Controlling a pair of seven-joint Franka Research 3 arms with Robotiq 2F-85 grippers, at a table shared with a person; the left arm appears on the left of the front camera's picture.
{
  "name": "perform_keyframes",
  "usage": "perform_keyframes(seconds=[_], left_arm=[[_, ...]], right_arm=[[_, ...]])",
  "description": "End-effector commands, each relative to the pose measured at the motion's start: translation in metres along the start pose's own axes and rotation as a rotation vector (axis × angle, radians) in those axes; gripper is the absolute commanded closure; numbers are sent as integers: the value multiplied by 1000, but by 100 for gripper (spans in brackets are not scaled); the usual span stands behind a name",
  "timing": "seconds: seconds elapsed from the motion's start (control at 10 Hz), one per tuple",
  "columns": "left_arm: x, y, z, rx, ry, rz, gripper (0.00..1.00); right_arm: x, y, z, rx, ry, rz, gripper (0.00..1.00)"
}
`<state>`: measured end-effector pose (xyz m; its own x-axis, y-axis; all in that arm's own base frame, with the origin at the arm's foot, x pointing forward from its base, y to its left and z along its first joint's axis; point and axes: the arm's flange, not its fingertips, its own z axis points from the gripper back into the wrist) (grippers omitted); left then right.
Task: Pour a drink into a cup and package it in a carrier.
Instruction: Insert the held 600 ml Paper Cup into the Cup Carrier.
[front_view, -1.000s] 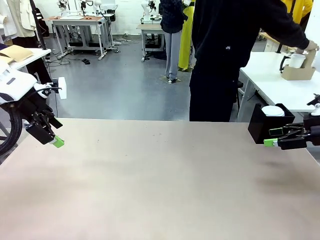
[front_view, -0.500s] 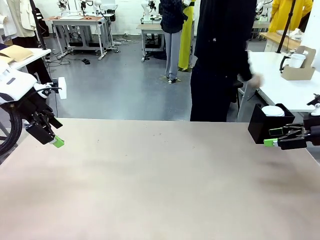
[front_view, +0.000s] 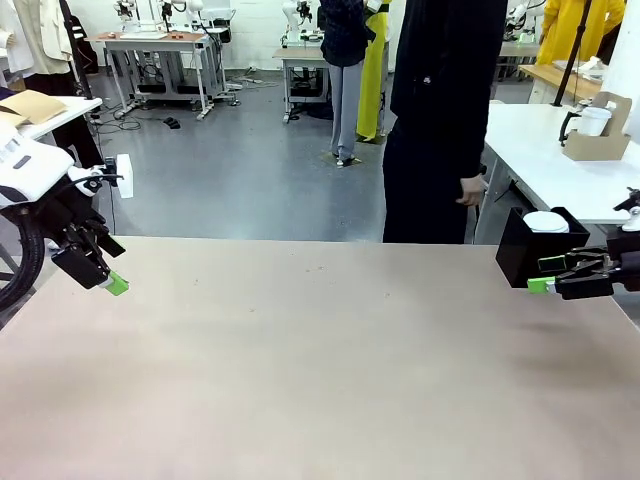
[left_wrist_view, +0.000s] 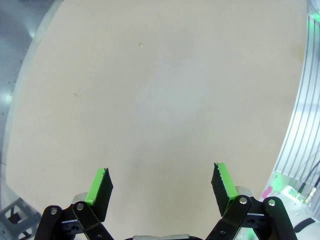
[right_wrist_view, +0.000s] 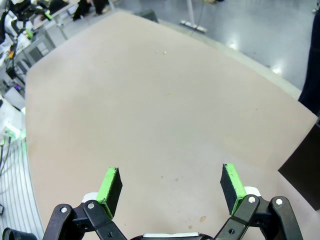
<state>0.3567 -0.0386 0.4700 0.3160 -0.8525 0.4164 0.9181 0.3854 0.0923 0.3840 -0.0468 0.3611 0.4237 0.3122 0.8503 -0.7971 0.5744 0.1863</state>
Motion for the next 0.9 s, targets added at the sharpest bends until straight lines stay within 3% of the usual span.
perform_keyframes(seconds=[0.0,0.8], left_arm=[[1,0,1,-1,-11,5,0],[1,0,1,-1,-11,5,0]], right_arm=[[0,0,2,7,-9,4,0],[0,0,2,7,-9,4,0]])
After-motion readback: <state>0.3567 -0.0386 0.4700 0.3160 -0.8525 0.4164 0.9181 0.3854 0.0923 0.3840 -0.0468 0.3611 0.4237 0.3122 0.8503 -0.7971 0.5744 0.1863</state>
